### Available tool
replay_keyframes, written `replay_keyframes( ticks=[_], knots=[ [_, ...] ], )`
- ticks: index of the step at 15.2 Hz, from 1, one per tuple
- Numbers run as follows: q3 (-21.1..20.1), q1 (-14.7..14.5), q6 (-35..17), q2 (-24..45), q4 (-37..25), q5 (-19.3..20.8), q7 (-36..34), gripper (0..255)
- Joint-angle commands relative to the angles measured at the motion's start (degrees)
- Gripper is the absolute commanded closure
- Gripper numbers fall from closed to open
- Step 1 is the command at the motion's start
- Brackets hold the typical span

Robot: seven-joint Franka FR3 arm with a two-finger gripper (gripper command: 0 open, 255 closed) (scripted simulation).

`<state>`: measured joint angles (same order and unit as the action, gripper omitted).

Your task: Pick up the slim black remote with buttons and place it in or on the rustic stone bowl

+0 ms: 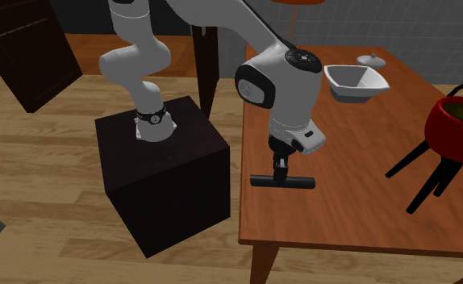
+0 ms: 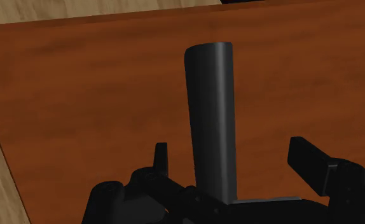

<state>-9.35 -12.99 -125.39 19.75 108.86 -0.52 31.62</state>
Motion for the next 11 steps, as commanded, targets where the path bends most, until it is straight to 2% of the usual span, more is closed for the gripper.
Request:
replay_keyframes(
  ticks=[1,6,11],
  knots=[
    [-0.05,-0.14,-1.05,1.39,-0.33,0.19,0.26,0],
    [0.09,-0.41,-4.65,3.69,0.98,0.56,0.01,0],
    [0.09,-0.41,-4.65,3.69,0.98,0.56,0.01,0]
  ],
)
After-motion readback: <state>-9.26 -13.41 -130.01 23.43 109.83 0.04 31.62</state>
